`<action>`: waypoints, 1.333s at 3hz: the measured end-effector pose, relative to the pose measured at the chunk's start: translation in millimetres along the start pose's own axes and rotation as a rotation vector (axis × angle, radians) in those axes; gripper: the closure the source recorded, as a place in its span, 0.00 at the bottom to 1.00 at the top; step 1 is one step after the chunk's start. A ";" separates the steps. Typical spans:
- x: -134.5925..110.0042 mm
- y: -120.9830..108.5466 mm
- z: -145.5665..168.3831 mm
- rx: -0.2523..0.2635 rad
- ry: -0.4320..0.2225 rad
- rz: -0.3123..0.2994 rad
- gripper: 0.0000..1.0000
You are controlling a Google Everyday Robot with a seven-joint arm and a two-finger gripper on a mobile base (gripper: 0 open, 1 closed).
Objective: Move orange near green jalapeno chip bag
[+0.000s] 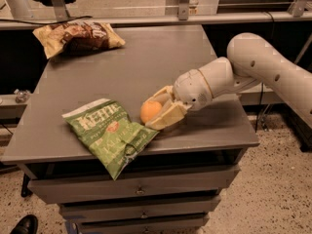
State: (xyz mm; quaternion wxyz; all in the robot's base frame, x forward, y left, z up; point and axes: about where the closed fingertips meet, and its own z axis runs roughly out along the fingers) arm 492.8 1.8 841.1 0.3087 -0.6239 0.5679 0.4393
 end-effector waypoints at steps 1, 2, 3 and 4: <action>-1.7 2.5 -0.9 0.006 0.020 -0.050 0.59; -2.9 3.6 -1.8 0.029 0.032 -0.097 0.35; -1.8 4.6 -2.1 0.043 0.037 -0.118 0.12; -0.4 5.5 -1.7 0.051 0.040 -0.131 0.00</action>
Offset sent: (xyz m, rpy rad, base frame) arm -0.0026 -0.0058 0.0063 -0.0170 -0.1686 0.0090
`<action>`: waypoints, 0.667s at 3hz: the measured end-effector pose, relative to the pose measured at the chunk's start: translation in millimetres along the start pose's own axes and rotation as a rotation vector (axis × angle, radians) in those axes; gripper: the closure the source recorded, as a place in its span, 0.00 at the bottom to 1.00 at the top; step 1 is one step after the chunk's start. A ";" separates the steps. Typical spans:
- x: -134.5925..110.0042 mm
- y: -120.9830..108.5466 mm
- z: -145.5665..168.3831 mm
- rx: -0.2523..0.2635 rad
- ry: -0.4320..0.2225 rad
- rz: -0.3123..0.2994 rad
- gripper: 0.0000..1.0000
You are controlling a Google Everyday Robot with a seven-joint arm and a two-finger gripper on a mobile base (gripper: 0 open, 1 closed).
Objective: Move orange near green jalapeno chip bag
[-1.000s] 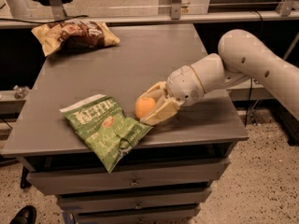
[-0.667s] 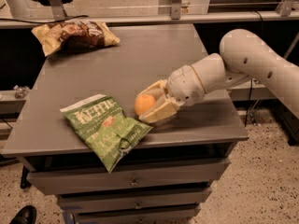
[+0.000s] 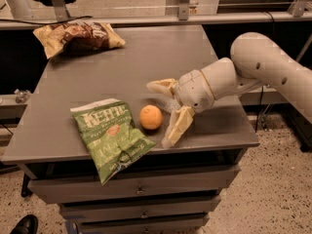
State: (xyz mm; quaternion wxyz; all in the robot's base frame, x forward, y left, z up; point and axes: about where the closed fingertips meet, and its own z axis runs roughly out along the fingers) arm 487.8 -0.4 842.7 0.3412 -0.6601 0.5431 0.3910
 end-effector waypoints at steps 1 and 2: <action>0.4 -0.7 -2.0 0.007 0.001 -0.003 0.00; -1.6 -12.3 -31.3 0.072 -0.016 -0.001 0.00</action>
Offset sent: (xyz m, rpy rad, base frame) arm 0.0432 -0.0673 0.0428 0.0602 -0.0719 -0.1662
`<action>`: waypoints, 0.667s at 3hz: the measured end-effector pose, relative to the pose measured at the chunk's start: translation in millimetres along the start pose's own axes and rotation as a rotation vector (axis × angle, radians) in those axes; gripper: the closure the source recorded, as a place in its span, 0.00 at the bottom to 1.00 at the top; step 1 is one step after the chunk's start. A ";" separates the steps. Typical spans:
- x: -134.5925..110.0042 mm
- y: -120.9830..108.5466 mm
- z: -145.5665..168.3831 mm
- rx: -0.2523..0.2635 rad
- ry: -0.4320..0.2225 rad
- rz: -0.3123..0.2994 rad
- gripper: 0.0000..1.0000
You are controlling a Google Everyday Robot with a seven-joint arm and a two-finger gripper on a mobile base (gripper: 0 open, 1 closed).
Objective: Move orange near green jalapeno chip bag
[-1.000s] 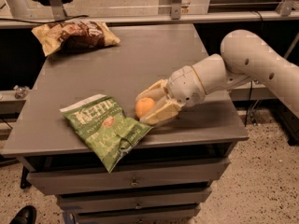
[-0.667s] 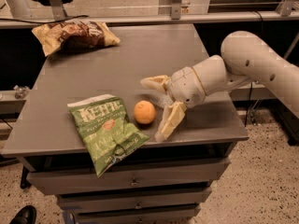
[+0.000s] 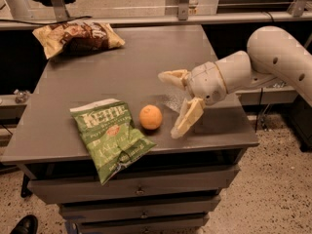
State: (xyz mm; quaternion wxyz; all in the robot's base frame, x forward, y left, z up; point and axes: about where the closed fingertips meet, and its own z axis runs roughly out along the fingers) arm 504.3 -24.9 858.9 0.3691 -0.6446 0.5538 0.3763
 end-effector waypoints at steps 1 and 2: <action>-11.9 -16.1 -60.5 0.110 0.007 -0.011 0.00; -32.4 -28.2 -133.9 0.230 0.033 -0.033 0.00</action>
Offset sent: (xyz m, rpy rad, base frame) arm 0.0539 -0.1821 0.1611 -0.0232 -0.2359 -0.3292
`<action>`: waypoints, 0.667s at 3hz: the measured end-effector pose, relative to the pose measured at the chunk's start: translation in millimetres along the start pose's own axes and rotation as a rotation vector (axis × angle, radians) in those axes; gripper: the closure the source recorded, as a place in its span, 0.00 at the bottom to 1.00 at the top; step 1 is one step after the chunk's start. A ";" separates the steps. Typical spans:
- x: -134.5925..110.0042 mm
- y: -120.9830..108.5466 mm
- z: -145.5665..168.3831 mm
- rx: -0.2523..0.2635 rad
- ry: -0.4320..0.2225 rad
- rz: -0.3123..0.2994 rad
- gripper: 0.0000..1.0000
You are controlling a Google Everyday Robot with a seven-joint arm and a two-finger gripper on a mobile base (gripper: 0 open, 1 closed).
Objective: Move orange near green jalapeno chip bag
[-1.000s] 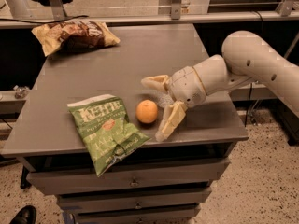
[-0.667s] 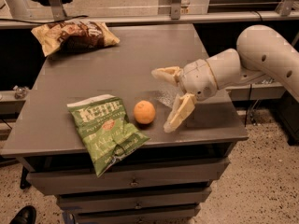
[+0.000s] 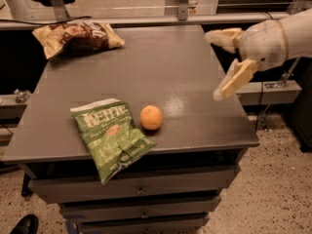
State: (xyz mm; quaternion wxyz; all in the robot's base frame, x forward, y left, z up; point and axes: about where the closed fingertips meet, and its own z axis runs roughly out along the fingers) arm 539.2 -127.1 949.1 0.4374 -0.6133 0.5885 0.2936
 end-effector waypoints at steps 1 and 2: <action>-20.5 -29.9 -61.9 0.158 -0.032 -0.012 0.00; -29.9 -35.7 -71.3 0.183 -0.039 -0.031 0.00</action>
Offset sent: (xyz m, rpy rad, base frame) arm 0.0146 -0.0421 0.0455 0.0442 -0.0759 -0.1110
